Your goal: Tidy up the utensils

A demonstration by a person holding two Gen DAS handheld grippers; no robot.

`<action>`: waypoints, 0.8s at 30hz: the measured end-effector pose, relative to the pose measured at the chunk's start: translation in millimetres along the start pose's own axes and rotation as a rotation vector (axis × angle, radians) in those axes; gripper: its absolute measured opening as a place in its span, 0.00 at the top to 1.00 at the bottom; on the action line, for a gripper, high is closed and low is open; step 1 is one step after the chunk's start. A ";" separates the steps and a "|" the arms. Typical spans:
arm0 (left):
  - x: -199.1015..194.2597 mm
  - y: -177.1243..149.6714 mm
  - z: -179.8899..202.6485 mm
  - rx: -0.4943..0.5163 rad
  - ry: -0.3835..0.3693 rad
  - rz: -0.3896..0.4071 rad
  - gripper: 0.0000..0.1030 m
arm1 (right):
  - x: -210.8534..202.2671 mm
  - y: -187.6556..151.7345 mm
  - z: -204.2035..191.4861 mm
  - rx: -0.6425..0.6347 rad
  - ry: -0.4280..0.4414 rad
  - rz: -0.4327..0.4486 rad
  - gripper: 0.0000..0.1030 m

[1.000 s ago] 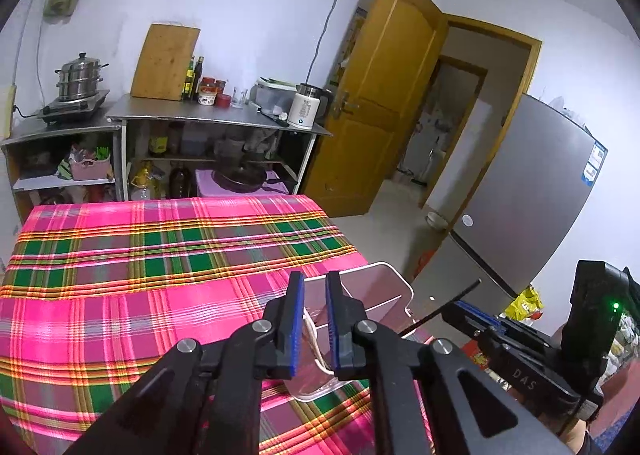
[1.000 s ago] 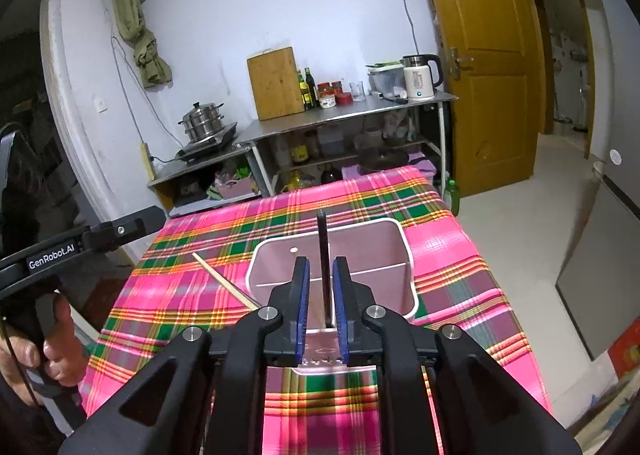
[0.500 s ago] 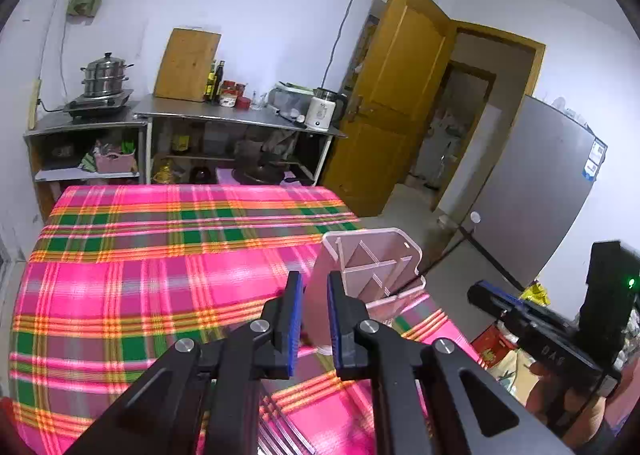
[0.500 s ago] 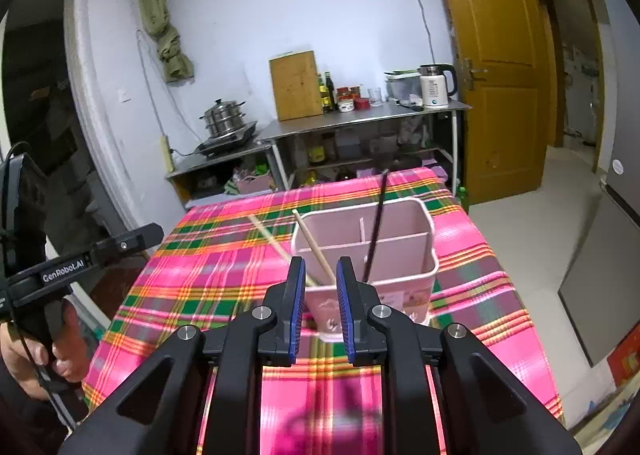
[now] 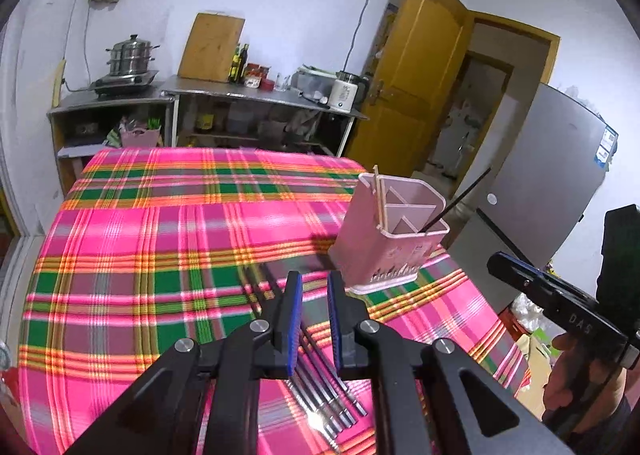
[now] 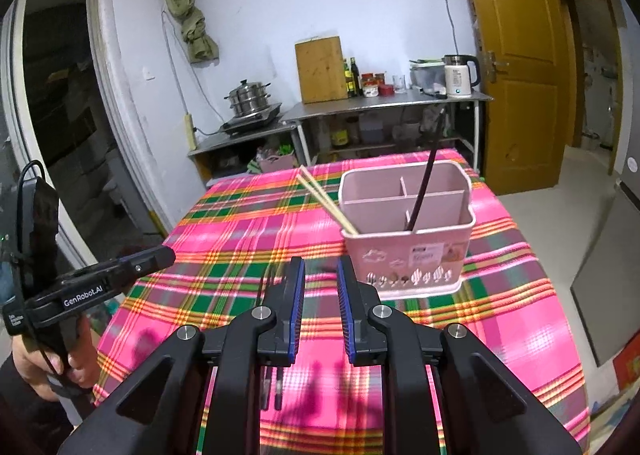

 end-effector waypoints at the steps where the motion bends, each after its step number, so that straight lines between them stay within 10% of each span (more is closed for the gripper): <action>1: 1.8 -2.7 -1.9 -0.006 0.000 -0.007 0.88 | 2.7 -2.4 -1.0 -0.001 0.003 -0.007 0.84; 24: 111.1 -47.2 -56.4 -0.164 0.047 -0.224 0.78 | 65.8 -28.9 -14.1 -0.029 0.040 -0.149 0.84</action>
Point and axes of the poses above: each gripper's, at about its wrist camera, not at the fingertips, and x roughly the way its jaws point, z to its right, y to its top, the point moved 7 cm from there along x, roughly the way its jaws point, and after that the axes turned 14 degrees about -z, right-handed, at the moved point
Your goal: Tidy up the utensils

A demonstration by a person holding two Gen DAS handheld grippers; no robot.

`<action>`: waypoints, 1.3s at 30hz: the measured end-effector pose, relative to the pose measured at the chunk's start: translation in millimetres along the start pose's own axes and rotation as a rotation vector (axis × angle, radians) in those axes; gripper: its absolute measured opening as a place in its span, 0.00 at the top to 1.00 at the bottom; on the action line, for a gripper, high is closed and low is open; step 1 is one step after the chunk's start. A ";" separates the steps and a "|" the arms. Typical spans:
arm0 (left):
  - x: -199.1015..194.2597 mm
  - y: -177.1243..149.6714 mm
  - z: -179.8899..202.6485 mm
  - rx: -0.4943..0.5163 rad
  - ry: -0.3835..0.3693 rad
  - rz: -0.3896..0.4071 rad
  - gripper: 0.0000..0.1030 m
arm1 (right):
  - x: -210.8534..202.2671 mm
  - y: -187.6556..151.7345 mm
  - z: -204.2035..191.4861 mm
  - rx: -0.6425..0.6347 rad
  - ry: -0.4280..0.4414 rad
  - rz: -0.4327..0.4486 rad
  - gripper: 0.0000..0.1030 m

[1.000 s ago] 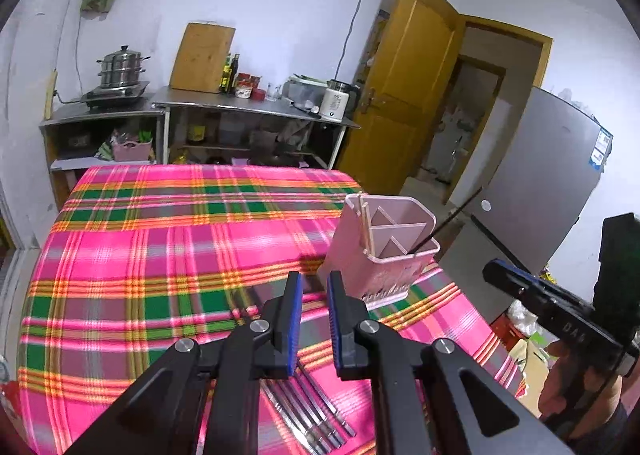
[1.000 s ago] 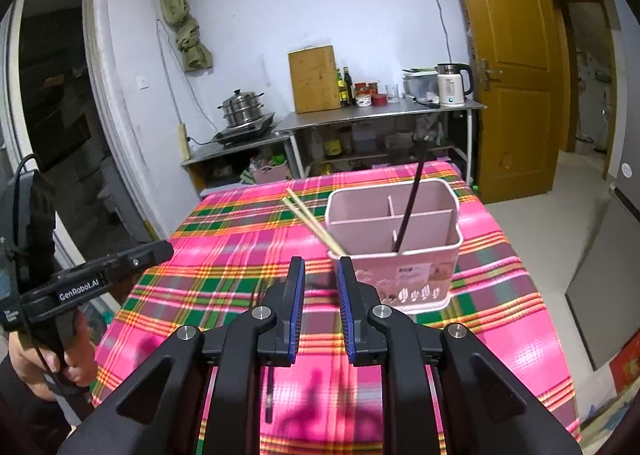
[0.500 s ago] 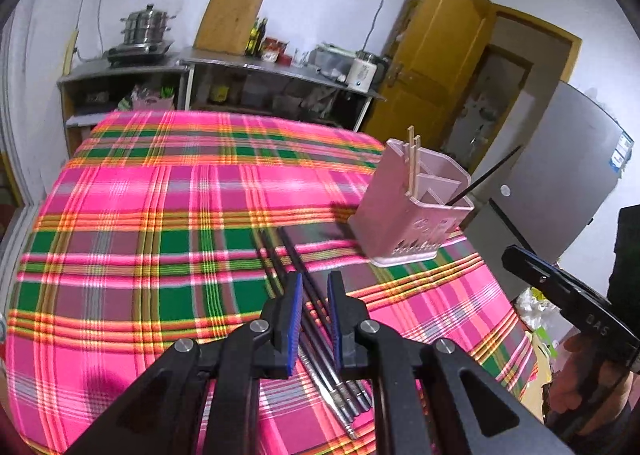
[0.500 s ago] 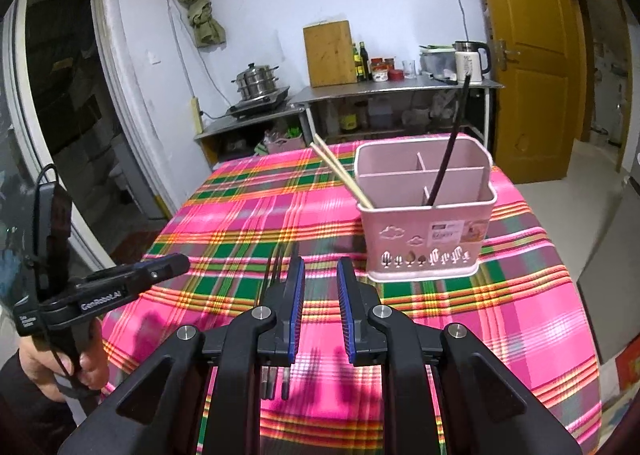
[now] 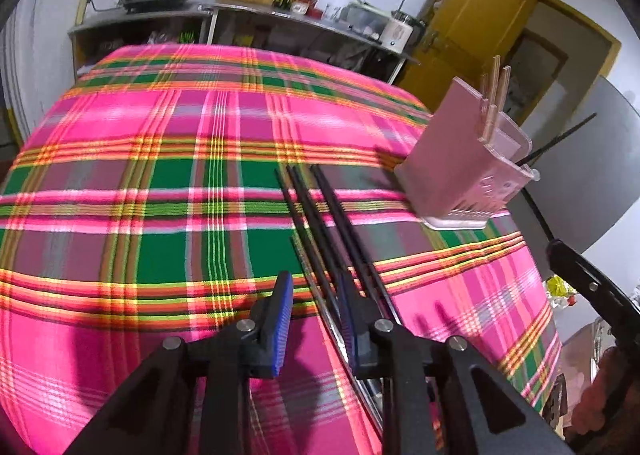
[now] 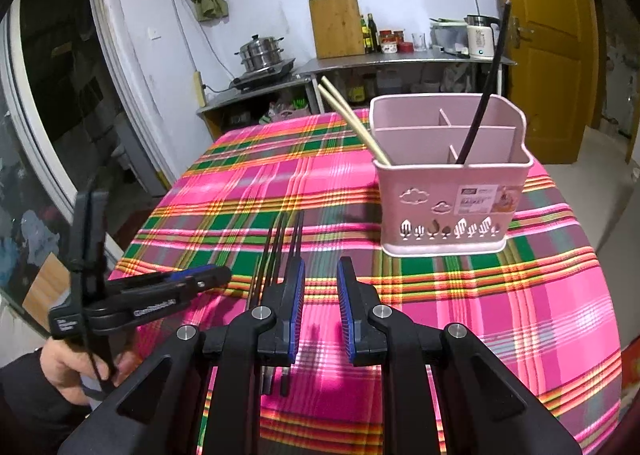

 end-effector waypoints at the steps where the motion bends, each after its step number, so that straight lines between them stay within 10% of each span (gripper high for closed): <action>1: 4.1 0.9 -0.9 -0.002 0.005 -0.004 0.78 | 2.7 -0.4 -0.3 -0.002 0.002 -0.005 0.84; 26: 37.5 10.8 4.7 0.095 0.243 0.005 0.90 | 41.0 -1.3 -0.5 0.003 0.018 -0.072 0.84; 39: 18.7 14.9 -48.5 0.050 0.216 0.008 0.96 | 87.4 10.9 -9.9 -0.011 0.043 -0.134 0.84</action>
Point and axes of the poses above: each gripper's, at about its wrist camera, not at the fingertips, and x roughly the way its jaws point, z to its right, y to its top, the point moved 7 cm from there along x, roughly the way its jaws point, and after that the axes turned 14 degrees about -z, right-handed, at the moved point
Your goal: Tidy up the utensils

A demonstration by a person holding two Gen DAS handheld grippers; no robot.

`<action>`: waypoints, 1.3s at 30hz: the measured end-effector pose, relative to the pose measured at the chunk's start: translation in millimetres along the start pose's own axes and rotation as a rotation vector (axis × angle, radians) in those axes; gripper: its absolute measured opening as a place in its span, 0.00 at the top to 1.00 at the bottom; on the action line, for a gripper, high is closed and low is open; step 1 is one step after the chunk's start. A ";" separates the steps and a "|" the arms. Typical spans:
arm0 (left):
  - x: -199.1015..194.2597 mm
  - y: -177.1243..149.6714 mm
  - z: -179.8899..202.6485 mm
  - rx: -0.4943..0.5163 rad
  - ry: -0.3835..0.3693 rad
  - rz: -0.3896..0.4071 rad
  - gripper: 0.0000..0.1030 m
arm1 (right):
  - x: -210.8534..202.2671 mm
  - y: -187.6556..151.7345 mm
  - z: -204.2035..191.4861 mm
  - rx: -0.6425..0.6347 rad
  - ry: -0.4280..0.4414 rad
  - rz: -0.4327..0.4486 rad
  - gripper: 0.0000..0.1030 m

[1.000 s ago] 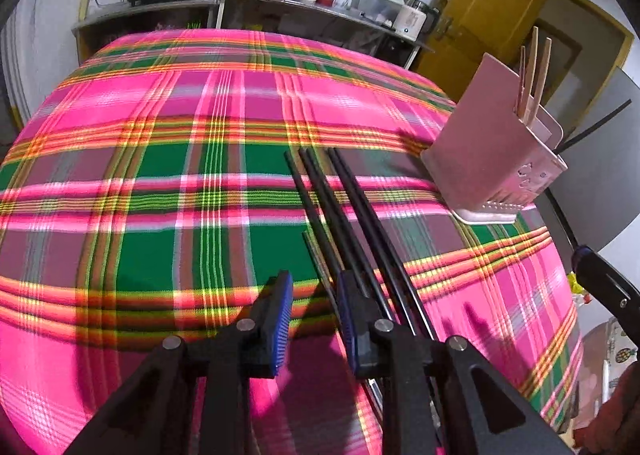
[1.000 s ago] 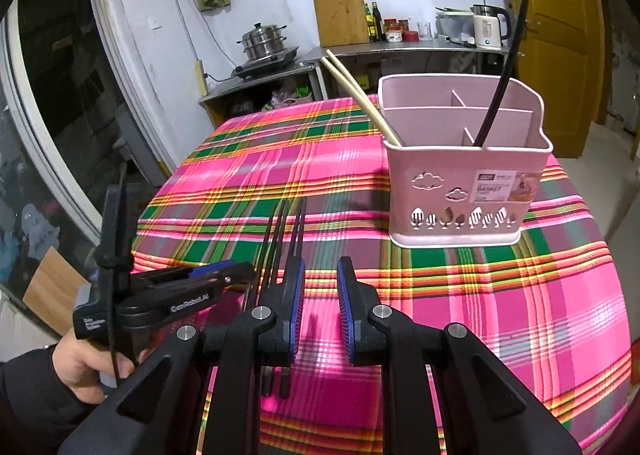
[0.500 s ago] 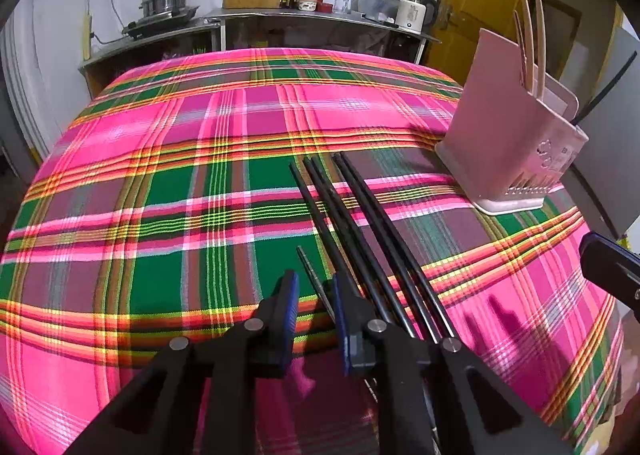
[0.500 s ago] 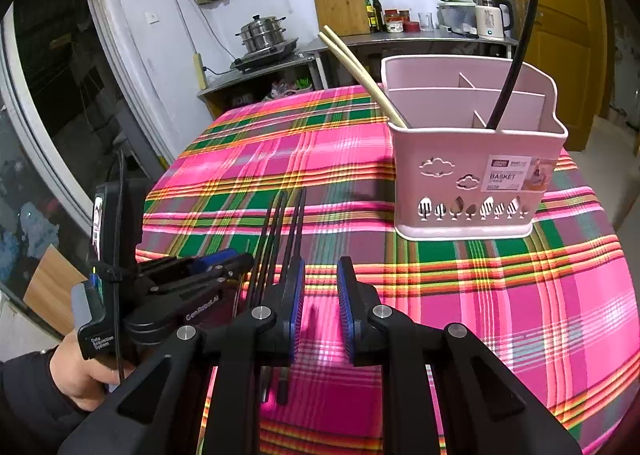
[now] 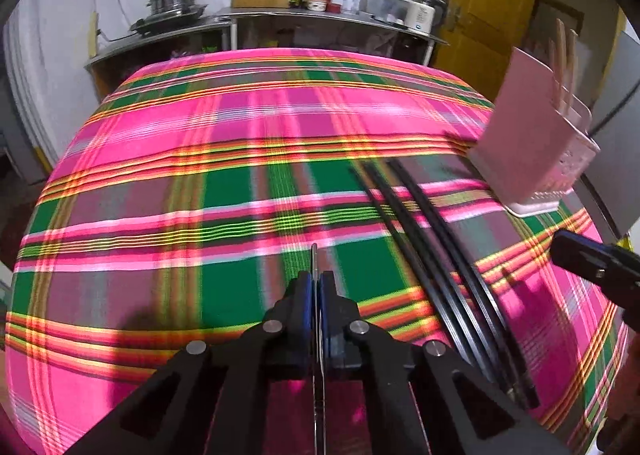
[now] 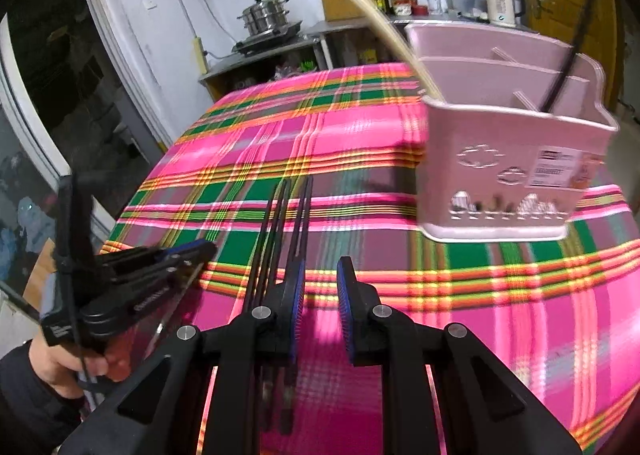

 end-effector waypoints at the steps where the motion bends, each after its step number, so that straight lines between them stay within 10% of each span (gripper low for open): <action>1: -0.4 0.3 -5.5 -0.013 0.000 0.001 0.96 | 5.5 3.4 -2.3 -0.005 0.004 -0.008 0.84; 22: -3.7 -1.6 -34.9 -0.106 -0.082 0.014 0.95 | 72.9 36.3 -4.8 -0.038 -0.039 -0.108 0.84; 39: -2.4 -4.0 -22.3 -0.013 0.001 -0.019 0.95 | 78.2 38.3 -18.5 -0.098 -0.136 -0.142 0.85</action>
Point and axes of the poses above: each gripper's, at about its wrist camera, not at the fingertips, and x roughly the way its jaws point, z to its right, y to its top, the point moved 7 cm from there along x, roughly the way its jaws point, and after that the axes turned 14 degrees about -z, right-handed, at the moved point
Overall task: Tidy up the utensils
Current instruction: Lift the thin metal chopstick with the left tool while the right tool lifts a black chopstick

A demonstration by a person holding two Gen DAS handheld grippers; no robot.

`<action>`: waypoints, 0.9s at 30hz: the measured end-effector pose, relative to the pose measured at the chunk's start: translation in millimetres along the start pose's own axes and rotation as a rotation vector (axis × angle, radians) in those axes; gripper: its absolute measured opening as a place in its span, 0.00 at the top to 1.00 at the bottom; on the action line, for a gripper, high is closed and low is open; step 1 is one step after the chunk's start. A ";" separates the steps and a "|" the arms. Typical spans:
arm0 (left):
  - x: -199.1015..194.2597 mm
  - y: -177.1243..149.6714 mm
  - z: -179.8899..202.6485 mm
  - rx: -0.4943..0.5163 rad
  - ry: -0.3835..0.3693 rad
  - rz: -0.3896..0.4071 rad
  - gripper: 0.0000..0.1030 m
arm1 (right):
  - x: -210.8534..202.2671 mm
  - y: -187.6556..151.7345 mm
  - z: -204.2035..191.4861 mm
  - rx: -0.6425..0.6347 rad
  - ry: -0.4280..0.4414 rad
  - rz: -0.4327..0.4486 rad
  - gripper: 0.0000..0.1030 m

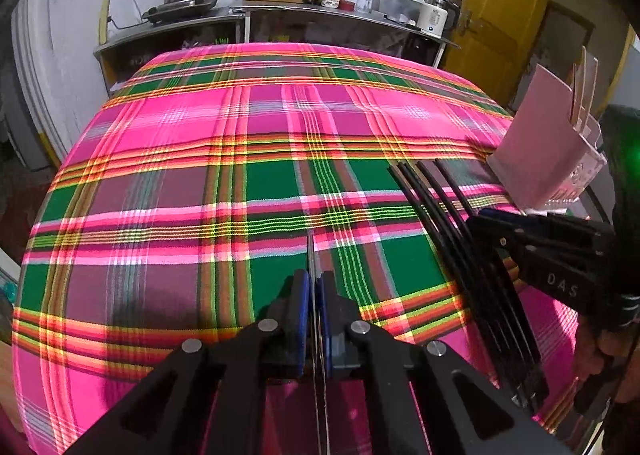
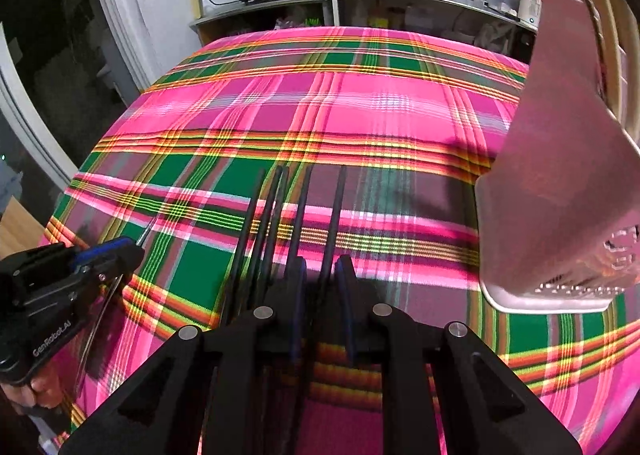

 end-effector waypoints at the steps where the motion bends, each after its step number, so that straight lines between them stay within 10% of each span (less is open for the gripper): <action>1: 0.0 0.2 0.6 0.007 0.006 -0.001 0.95 | -0.2 0.3 0.5 0.003 0.000 -0.001 0.86; 27: -94.7 16.7 11.6 0.007 -0.100 0.129 0.96 | -114.1 -12.8 -5.9 0.030 0.120 0.198 0.95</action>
Point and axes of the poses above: each gripper's, at about its wrist camera, not at the fingertips, and x roughly the way its jaws point, z to its right, y to its top, the point moved 7 cm from there along x, roughly the way its jaws point, and after that the axes turned 14 degrees about -z, right-handed, at the moved point
